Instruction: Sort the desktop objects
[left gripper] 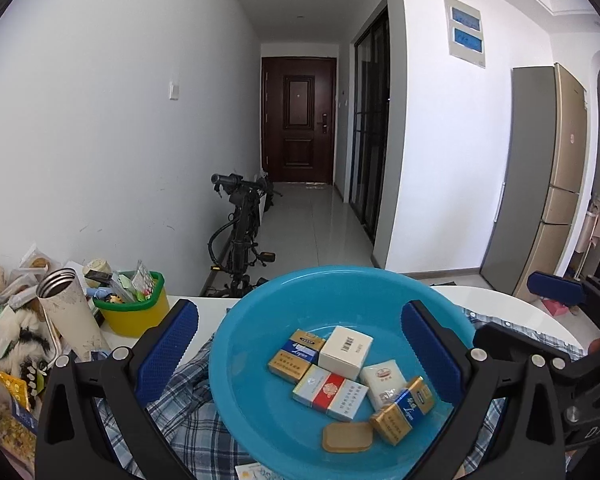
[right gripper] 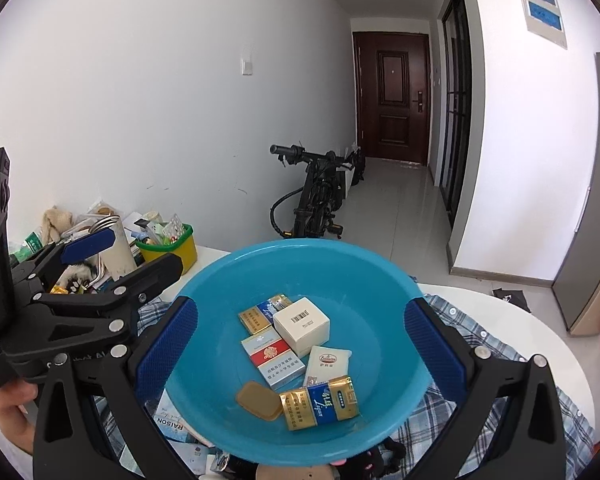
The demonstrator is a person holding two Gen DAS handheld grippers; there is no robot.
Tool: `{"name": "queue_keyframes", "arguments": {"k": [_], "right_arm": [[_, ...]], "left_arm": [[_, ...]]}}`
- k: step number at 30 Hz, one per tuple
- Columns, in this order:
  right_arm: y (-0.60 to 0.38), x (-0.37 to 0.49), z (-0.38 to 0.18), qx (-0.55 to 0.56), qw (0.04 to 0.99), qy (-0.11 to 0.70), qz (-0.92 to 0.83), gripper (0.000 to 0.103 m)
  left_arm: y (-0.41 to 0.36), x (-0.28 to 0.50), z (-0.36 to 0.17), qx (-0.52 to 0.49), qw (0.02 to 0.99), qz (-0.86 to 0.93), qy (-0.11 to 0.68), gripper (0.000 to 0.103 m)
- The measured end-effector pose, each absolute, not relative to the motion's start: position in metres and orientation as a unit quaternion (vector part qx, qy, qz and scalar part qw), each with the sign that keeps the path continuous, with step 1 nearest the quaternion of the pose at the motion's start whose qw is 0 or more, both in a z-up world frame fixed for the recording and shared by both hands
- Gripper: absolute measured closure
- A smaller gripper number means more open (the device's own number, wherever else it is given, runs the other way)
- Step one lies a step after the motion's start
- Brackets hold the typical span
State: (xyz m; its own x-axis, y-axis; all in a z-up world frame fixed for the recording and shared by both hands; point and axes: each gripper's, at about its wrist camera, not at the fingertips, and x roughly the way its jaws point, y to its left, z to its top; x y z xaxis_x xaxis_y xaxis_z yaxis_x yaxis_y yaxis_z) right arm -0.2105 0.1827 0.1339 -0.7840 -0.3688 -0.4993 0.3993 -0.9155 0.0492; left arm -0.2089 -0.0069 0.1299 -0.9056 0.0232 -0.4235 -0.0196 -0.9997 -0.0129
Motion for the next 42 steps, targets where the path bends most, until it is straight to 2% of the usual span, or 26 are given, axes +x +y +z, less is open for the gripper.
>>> {"name": "queue_keyframes", "arguments": {"k": [8,15,26,32,42], "right_arm": [[0.184,-0.143,0.155,0.225,0.188,0.036,-0.955,0.0],[0.178,-0.078,0.149,0.2,0.188,0.035,-0.961,0.0],[0.185,-0.021,0.091,0.233,0.185,0.035,-0.954,0.0],[0.193,-0.023,0.057,0.264,0.172,0.028,-0.949,0.0],[0.202,-0.027,0.029,0.288,0.157,0.019,-0.944,0.0]], "left_arm": [[-0.005,-0.143,0.152,-0.191,0.004,0.982,0.0,0.0],[-0.012,-0.078,0.15,-0.179,-0.001,0.984,0.004,0.0],[-0.008,-0.021,0.089,-0.22,0.009,0.975,0.005,0.0],[-0.014,-0.014,0.055,-0.254,0.007,0.967,-0.006,0.0],[-0.019,-0.002,0.032,-0.265,0.011,0.964,-0.009,0.0]]}}
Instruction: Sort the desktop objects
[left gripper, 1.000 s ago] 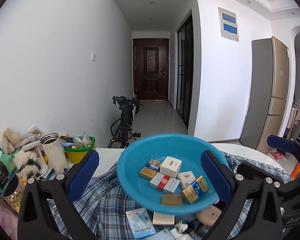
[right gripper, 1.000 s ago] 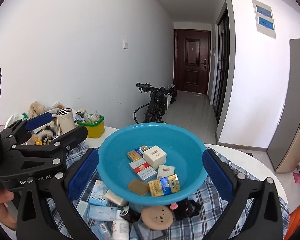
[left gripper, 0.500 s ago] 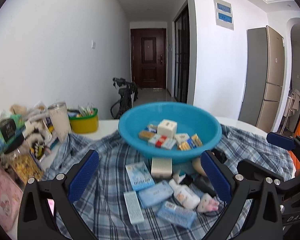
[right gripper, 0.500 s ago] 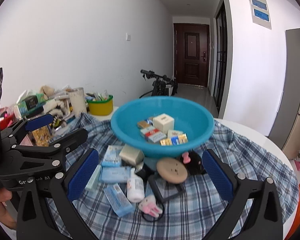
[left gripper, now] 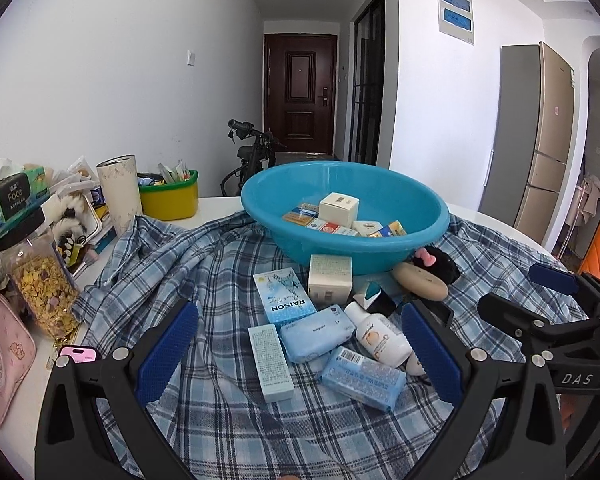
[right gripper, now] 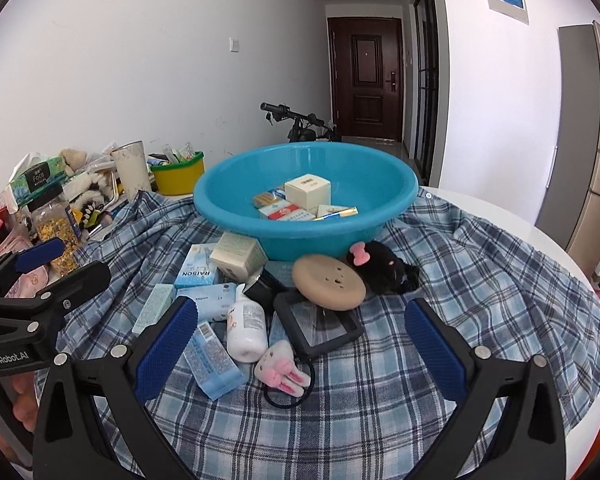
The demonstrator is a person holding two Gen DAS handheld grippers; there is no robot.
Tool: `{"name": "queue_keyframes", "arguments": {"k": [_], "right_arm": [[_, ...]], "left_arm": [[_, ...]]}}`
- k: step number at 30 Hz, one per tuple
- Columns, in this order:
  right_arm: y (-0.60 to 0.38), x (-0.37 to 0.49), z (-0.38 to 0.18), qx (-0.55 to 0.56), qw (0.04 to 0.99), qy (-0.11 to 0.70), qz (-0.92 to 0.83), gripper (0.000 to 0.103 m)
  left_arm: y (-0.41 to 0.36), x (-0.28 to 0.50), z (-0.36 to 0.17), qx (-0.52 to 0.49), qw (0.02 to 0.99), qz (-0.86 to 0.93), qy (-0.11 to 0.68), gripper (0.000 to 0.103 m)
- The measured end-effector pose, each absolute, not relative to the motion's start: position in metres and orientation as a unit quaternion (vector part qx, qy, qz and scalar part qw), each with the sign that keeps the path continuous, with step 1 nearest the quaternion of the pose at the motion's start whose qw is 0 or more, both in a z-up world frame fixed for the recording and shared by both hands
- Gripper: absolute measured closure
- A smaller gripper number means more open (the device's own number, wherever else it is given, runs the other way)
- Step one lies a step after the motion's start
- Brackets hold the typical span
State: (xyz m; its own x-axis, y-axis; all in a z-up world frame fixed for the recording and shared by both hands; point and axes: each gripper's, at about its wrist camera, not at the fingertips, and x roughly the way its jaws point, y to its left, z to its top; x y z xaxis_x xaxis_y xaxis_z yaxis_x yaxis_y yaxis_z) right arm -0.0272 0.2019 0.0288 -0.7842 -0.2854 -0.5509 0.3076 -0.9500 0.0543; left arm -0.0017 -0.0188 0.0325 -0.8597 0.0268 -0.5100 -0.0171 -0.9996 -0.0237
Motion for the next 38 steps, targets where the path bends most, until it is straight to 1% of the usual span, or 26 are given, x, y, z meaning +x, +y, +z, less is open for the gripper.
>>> {"name": "queue_keyframes", "arguments": {"k": [5,10,15,29,38], "right_arm": [[0.197,-0.028,0.02,0.298,0.163,0.018,-0.94,0.0],[0.193,-0.027,0.013,0.303,0.16,0.029,-0.939,0.0],[0.194,-0.03,0.009,0.306,0.157,0.023,-0.939,0.0],[0.194,-0.033,0.002,0.314,0.147,0.027,-0.938,0.0],[0.195,-0.034,0.0,0.315,0.148,0.025,-0.937,0.0]], "left_arm": [[-0.014,-0.003,0.021,-0.274,0.011,0.962,-0.002,0.0],[-0.017,-0.004,0.012,-0.282,0.01,0.959,-0.01,0.0],[-0.018,-0.008,0.006,-0.293,0.019,0.956,-0.015,0.0],[-0.011,-0.012,0.0,-0.294,0.03,0.955,-0.012,0.0],[-0.013,-0.014,0.002,-0.286,0.008,0.958,-0.008,0.0]]}}
